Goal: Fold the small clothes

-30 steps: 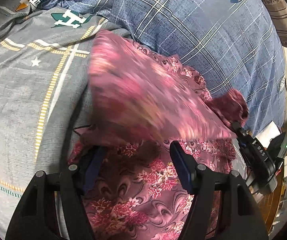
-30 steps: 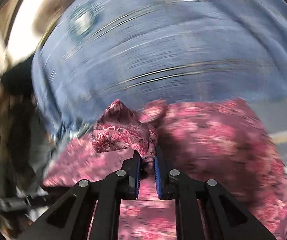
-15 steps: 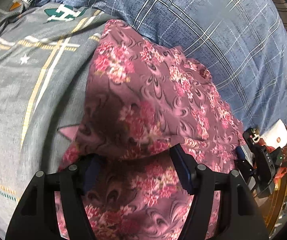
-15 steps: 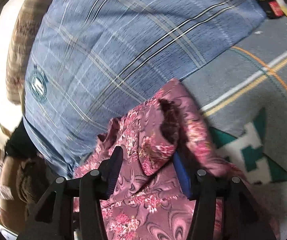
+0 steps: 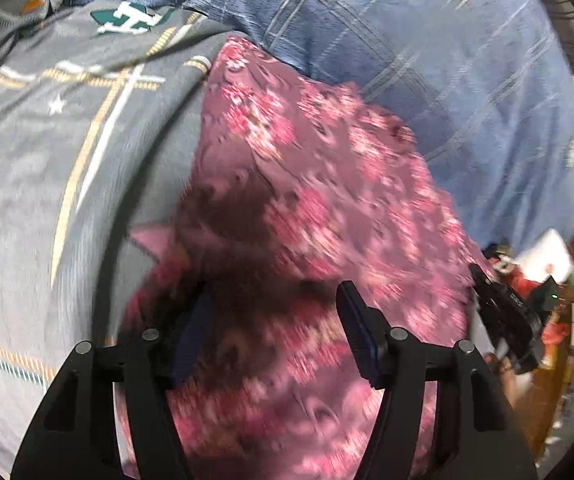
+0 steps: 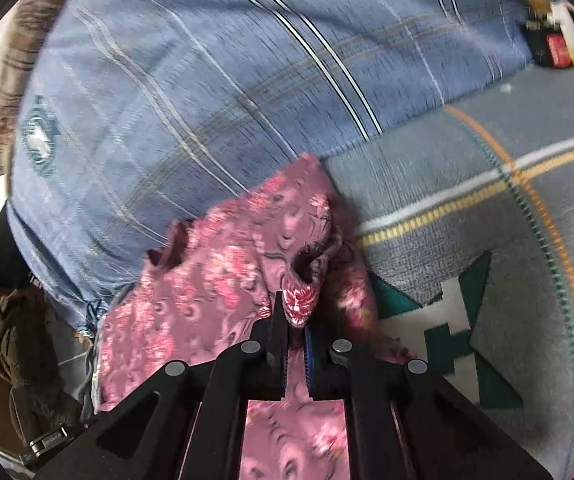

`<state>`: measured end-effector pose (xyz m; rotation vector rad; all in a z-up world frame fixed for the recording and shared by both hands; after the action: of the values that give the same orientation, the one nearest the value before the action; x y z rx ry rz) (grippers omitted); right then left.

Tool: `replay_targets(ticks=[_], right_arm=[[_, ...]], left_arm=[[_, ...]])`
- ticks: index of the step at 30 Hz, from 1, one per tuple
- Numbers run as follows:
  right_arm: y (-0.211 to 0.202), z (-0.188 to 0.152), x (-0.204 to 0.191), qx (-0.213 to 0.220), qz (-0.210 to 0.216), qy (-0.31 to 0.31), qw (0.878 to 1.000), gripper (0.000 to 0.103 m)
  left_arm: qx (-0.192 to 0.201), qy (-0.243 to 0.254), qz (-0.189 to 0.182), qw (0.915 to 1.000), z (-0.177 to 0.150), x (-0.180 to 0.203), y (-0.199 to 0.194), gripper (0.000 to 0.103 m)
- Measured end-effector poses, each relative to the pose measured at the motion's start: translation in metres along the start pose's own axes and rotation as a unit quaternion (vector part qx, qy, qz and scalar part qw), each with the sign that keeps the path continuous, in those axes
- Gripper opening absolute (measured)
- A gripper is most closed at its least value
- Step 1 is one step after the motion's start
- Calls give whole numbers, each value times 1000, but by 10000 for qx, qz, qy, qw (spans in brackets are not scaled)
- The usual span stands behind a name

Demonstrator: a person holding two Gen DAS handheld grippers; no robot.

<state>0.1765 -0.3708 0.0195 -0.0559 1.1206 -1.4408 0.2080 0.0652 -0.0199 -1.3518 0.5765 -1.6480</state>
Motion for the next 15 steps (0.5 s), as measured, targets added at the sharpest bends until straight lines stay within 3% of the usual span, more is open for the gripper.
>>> replay_targets(ticks=[2,4,5,6,7,10,13,15], right_arm=[[-8,-4,-3,92,-73,-131,9998,11],[7,-7,3,-389,-380,-123,9984,11],[12,-10,11,-651,-543,-19,9964,4],[2,-11,14,-539,-406,75,9977,5],[-10,-13,13,-453,-336,91,9984,13],[-35,-23,1,-521,-55,-203,9984,15],[-45,-43,2,-869,-220,-539,9945,30],[-44,-64,9,-1315,-602,-775,9864,30]], left_arm=[[68,45,117,9999,-6,-3,-3,63],[-46,109,463,9989,-8,-9,6,62],[22,160,458,9988,-10,-9,5,61],[53,229,553,9982,-12,-6,0,61],[79,300,588,9978,-15,-2,-4,61],[291,542,630,9961,-25,4,-13,61],[204,599,703,9955,-36,2,-10,61],[95,567,726,9957,-41,-1,-8,61]])
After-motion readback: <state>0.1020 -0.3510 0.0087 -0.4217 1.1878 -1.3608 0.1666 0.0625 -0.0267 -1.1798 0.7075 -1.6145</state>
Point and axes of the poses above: each gripper's, at about its wrist camera, not at the fingertips, and y roughly the way its jaws point, x to its right, z to its top, the point moved 1 cm from there along y, roughly the way its jaws point, and after that the axes turned 2 degrees about y, right-handed, at the moved point
